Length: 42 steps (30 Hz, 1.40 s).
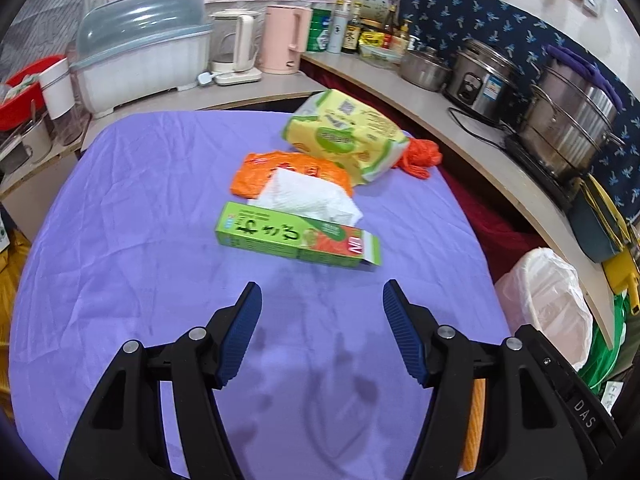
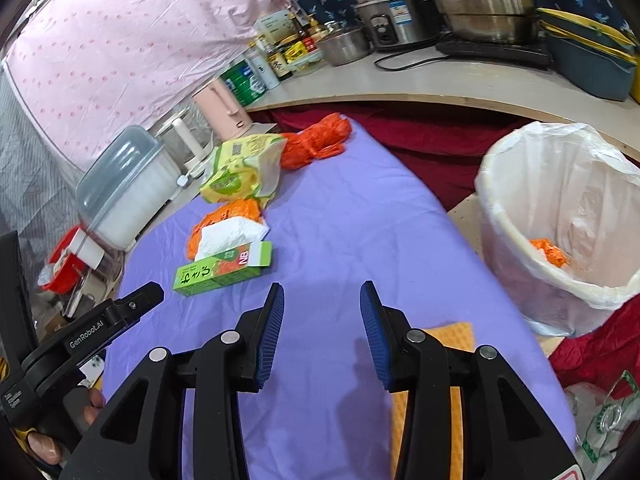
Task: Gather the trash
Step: 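Move both tools back over the tissue and wasabi box on the table, then grasp the white tissue with the right tool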
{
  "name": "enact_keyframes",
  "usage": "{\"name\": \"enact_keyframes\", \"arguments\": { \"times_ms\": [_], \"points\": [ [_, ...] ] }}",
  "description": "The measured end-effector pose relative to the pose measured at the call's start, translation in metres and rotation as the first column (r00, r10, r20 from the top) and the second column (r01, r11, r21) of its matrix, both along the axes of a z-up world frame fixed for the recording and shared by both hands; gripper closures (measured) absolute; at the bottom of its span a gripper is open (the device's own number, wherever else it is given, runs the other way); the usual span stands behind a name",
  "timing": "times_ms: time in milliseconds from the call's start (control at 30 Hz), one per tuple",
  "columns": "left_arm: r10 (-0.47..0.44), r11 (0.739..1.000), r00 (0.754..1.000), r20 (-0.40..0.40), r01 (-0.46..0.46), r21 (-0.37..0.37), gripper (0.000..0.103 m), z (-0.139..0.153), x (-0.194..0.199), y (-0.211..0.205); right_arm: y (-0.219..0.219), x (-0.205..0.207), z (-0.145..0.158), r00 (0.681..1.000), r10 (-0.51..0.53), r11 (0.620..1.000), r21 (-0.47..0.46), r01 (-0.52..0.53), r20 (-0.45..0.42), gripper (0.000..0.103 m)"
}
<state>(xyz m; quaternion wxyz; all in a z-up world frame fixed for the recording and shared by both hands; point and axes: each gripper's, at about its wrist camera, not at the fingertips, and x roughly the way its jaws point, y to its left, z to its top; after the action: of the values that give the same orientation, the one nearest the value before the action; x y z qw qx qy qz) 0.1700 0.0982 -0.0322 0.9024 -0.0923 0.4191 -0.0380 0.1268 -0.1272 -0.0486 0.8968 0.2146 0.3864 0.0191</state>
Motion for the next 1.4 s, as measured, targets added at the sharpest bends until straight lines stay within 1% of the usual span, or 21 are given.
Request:
{"name": "enact_keyframes", "arguments": {
  "times_ms": [100,333,633,733,867,933,1133,1233,1333,1400],
  "points": [
    [0.036,0.999,0.999,-0.008,-0.036,-0.007,0.038,-0.005,0.005,0.017,0.014,0.011,-0.002,1.0,0.026,1.0,-0.011,-0.026,-0.004,0.062],
    [0.085,0.996,0.996,-0.02,-0.085,-0.002,0.038,-0.013,0.021,0.05,0.044,0.05,-0.006,0.997,0.08,0.997,-0.011,-0.08,-0.018,0.062],
    [0.116,0.993,0.993,-0.029,-0.115,0.017,0.037,-0.02,0.058,0.078,0.082,0.117,-0.023,0.989,0.142,0.99,-0.004,-0.142,-0.051,0.062],
    [0.12,0.993,0.992,-0.03,-0.12,0.015,0.036,-0.022,0.069,0.083,0.092,0.139,-0.031,0.985,0.158,0.987,-0.003,-0.159,-0.064,0.062],
    [0.125,0.992,0.992,-0.03,-0.124,0.016,0.035,-0.025,0.083,0.086,0.104,0.163,-0.042,0.981,0.173,0.985,0.001,-0.174,-0.082,0.055],
    [0.129,0.992,0.991,-0.032,-0.128,0.014,0.035,-0.027,0.089,0.088,0.11,0.176,-0.049,0.98,0.177,0.984,-0.005,-0.178,-0.095,0.055],
    [0.132,0.991,0.99,-0.045,-0.132,0.011,0.035,-0.034,0.102,0.088,0.118,0.198,-0.065,0.976,0.181,0.983,-0.015,-0.184,-0.12,0.055],
    [0.13,0.991,0.99,-0.054,-0.13,0.012,0.035,-0.039,0.105,0.086,0.119,0.202,-0.073,0.972,0.19,0.981,-0.019,-0.194,-0.135,0.055],
    [0.127,0.992,0.99,-0.063,-0.127,0.012,0.035,-0.044,0.107,0.084,0.117,0.202,-0.077,0.971,0.191,0.98,-0.024,-0.196,-0.141,0.066],
    [0.125,0.992,0.99,-0.067,-0.124,0.011,0.035,-0.045,0.107,0.082,0.113,0.2,-0.079,0.97,0.193,0.98,-0.013,-0.197,-0.147,0.081]
  ]
}}
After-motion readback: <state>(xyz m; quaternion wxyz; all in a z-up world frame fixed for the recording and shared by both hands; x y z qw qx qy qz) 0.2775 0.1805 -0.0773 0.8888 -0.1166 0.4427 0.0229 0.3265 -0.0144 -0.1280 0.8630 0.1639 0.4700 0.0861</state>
